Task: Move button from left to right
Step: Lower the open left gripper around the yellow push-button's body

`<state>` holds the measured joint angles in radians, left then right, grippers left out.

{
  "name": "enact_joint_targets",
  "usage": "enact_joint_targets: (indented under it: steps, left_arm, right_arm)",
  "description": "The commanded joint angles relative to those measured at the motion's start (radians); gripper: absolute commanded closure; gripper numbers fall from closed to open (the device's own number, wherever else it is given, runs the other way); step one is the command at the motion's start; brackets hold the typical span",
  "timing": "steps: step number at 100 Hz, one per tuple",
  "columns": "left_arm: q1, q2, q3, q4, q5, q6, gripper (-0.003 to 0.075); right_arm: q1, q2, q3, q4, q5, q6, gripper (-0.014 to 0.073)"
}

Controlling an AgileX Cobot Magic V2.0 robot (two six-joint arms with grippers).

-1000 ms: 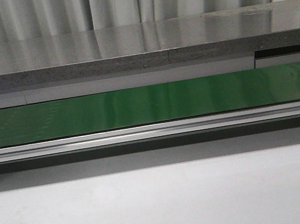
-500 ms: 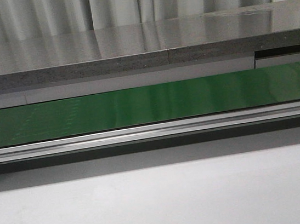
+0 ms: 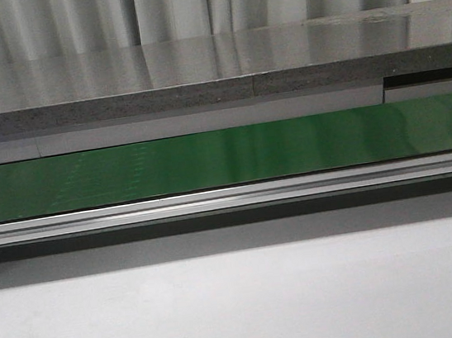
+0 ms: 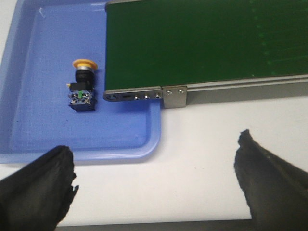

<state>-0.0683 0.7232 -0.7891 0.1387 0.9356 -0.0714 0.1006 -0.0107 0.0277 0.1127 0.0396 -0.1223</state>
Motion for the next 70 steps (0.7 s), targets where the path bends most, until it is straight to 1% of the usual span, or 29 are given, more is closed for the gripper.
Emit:
enact_joint_targets:
  steps: [1,13,20,32,47,54,70]
  left_arm:
    - [0.007,0.053,-0.100,0.045,-0.029,-0.011,0.0068]
    - [0.070,0.154,-0.199,0.083,-0.012,-0.011,0.0068]
    - [0.122,0.223,-0.255,0.079,-0.012,0.023,0.0068]
    - [0.222,0.359,-0.340,0.015,-0.014,0.108,0.0068]
    - [0.347,0.524,-0.430,-0.154,-0.034,0.215,0.0068]
    - [0.396,0.603,-0.473,-0.204,-0.032,0.252,0.0068]
    - [0.462,0.760,-0.557,-0.227,-0.019,0.280,0.0068]
  right_arm:
    - [-0.001,-0.014,-0.018,-0.008,-0.083,0.002,0.0702]
    - [-0.001,-0.014,-0.018,-0.008,-0.083,0.002,0.0702]
    - [-0.001,-0.014,-0.018,-0.008,-0.083,0.002,0.0702]
    - [-0.001,-0.014,-0.018,-0.008,-0.083,0.002,0.0702]
    - [-0.001,-0.014,-0.018,-0.008,-0.083,0.002,0.0702]
    - [-0.001,-0.014,-0.018,-0.008,-0.083,0.002,0.0702]
    - [-0.001,-0.014,-0.018,-0.008,-0.083,0.002,0.0702]
